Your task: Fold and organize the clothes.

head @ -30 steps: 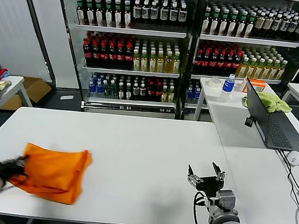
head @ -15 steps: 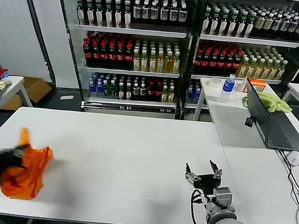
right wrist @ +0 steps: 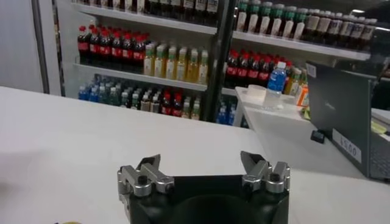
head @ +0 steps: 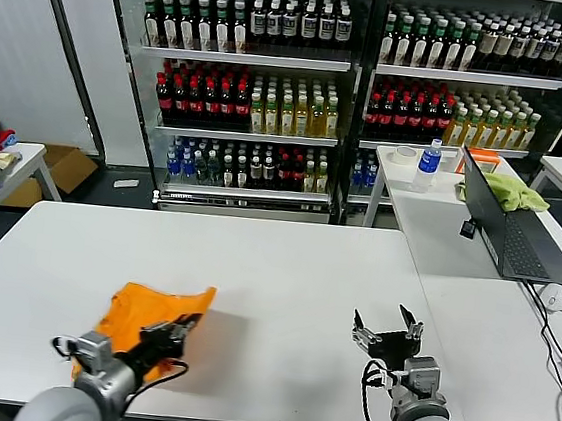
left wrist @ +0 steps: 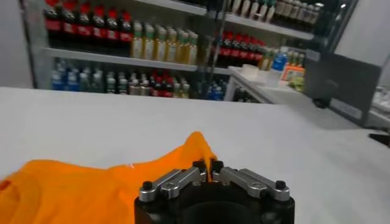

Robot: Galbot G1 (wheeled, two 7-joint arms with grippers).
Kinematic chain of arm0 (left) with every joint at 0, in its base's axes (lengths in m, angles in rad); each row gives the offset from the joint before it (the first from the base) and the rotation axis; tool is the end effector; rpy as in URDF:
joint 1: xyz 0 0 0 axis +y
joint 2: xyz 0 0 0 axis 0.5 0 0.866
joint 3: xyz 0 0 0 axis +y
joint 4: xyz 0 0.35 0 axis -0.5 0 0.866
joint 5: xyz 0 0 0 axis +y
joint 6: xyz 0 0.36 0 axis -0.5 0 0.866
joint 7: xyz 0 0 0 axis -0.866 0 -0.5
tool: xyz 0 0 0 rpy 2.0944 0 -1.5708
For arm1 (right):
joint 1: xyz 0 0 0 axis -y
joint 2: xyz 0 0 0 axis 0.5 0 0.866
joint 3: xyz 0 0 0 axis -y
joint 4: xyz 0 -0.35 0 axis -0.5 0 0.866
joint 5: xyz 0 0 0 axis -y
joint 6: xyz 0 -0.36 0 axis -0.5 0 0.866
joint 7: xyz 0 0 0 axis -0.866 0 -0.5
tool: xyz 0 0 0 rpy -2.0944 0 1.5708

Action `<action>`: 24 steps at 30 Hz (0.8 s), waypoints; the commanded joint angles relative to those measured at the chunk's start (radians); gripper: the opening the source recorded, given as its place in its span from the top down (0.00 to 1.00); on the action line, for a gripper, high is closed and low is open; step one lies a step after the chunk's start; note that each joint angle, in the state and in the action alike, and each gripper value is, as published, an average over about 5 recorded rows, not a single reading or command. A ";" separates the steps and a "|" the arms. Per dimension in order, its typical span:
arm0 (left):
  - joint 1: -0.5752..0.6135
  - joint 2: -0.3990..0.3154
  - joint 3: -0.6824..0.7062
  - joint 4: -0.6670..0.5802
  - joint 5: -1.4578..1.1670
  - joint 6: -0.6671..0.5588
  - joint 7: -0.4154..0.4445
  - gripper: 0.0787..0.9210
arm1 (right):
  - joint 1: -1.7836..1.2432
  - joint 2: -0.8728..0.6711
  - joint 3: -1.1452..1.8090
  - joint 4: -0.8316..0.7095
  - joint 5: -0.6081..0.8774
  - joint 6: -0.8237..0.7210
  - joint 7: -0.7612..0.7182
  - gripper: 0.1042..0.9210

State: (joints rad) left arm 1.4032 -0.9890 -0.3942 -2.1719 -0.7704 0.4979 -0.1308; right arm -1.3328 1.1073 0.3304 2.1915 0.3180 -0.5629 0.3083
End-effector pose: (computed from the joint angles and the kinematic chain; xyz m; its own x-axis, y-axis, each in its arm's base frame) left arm 0.2260 0.0484 -0.2370 -0.8369 0.3749 0.3987 0.3056 0.9245 -0.2277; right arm 0.2332 -0.0126 -0.2258 -0.9492 -0.0562 0.3096 -0.1124 0.9796 -0.1668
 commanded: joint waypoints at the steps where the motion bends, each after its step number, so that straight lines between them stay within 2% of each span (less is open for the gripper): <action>1: -0.167 -0.141 0.207 0.106 0.071 -0.035 0.011 0.97 | -0.017 -0.006 0.020 0.006 -0.002 -0.001 0.000 0.12; 8: -0.207 -0.172 0.219 0.144 0.069 -0.053 0.006 0.97 | -0.008 -0.010 0.026 0.002 0.002 0.000 -0.008 0.12; 10: -0.209 -0.167 0.215 0.141 0.057 -0.069 0.011 0.95 | 0.000 -0.008 0.019 -0.003 0.006 0.002 -0.014 0.12; 13: -0.211 -0.148 0.187 0.126 0.040 -0.099 0.029 0.87 | 0.017 -0.002 0.002 -0.006 0.045 0.004 -0.026 0.12; 16: -0.223 -0.093 0.110 0.107 0.048 -0.127 0.068 0.77 | 0.037 0.011 -0.026 0.000 0.165 -0.003 -0.033 0.12; 18: -0.231 -0.028 0.029 0.110 0.068 -0.146 0.089 0.70 | 0.047 0.025 -0.054 -0.002 0.252 -0.010 -0.036 0.12; 21: -0.216 0.071 -0.107 0.164 0.135 -0.193 0.115 0.60 | 0.071 0.050 -0.119 -0.030 0.325 -0.016 -0.037 0.12; 24: -0.145 0.135 -0.244 0.246 0.271 -0.268 0.166 0.49 | 0.117 0.077 -0.217 -0.081 0.359 -0.017 -0.017 0.12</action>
State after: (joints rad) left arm 1.2080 -1.0405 -0.3284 -2.0533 -0.6930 0.3714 -0.0644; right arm -1.2937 1.1298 0.2924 2.1830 0.4568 -0.5701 0.2802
